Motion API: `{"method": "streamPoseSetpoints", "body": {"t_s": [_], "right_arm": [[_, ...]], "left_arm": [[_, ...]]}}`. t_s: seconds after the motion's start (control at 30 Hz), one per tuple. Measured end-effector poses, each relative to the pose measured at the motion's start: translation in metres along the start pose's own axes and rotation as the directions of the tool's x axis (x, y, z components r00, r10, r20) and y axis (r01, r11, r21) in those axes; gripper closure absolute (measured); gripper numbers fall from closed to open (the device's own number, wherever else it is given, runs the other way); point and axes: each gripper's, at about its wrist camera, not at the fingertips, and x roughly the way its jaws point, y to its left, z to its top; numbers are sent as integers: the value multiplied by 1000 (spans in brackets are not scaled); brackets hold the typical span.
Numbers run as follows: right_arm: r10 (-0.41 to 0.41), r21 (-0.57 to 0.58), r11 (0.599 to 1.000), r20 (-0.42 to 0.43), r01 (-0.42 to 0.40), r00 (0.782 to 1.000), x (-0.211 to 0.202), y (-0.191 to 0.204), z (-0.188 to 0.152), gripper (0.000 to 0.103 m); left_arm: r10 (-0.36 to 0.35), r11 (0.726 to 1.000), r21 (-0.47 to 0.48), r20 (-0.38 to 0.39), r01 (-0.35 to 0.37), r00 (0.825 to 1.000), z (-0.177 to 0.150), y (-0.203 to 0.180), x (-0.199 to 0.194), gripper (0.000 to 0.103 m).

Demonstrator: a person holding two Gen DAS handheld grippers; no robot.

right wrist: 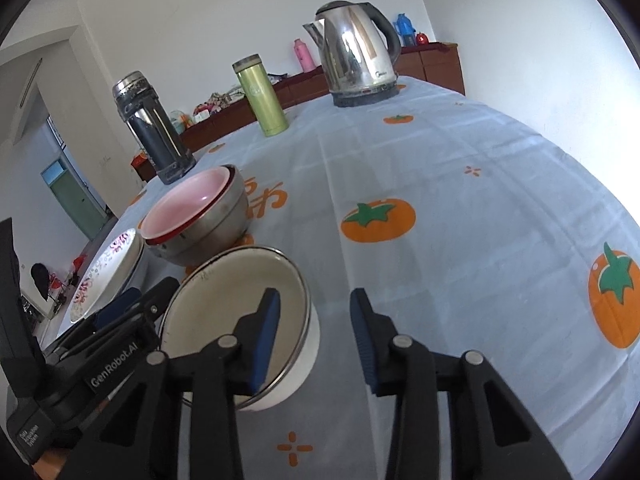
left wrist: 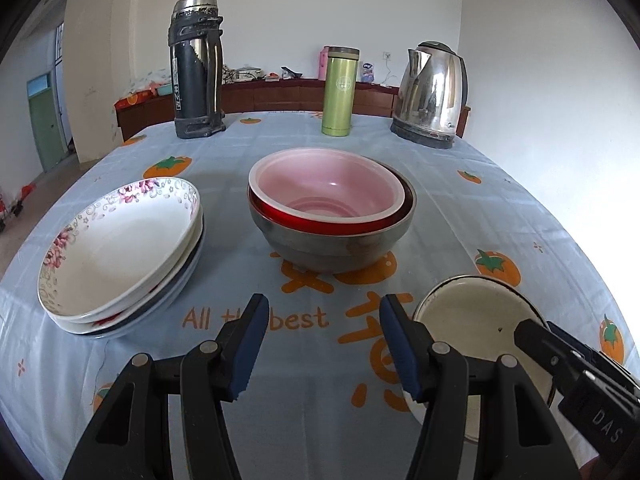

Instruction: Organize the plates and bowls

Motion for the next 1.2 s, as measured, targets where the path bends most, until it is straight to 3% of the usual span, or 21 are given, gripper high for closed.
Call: {"method": "streamPoseSetpoints", "body": {"t_s": [0.27, 0.67, 0.9, 1.03, 1.1, 1.2], "right_arm": [[15, -13, 1000, -24, -15, 1000, 5, 4, -2, 81], [8, -15, 1000, -20, -8, 1000, 5, 5, -2, 82], [-1, -27, 1000, -16, 1, 1000, 4, 6, -2, 82], [-1, -27, 1000, -16, 0, 1000, 5, 7, -2, 82], [-2, -26, 1000, -17, 1, 1000, 5, 6, -2, 83], [0, -26, 1000, -15, 0, 1000, 4, 6, -2, 83]], "left_arm": [[18, 1000, 18, 2, -18, 1000, 1, -8, -2, 43], [38, 998, 49, 12, -39, 999, 1, -12, 1, 44], [14, 996, 90, 21, -16, 1000, 0, -21, 0, 75], [2, 994, 112, 26, -5, 1000, -1, -25, 0, 88], [-5, 994, 109, -5, 5, 1000, -1, -25, 5, 102], [-29, 996, 82, -19, 31, 999, -1, -22, 9, 102]]}}
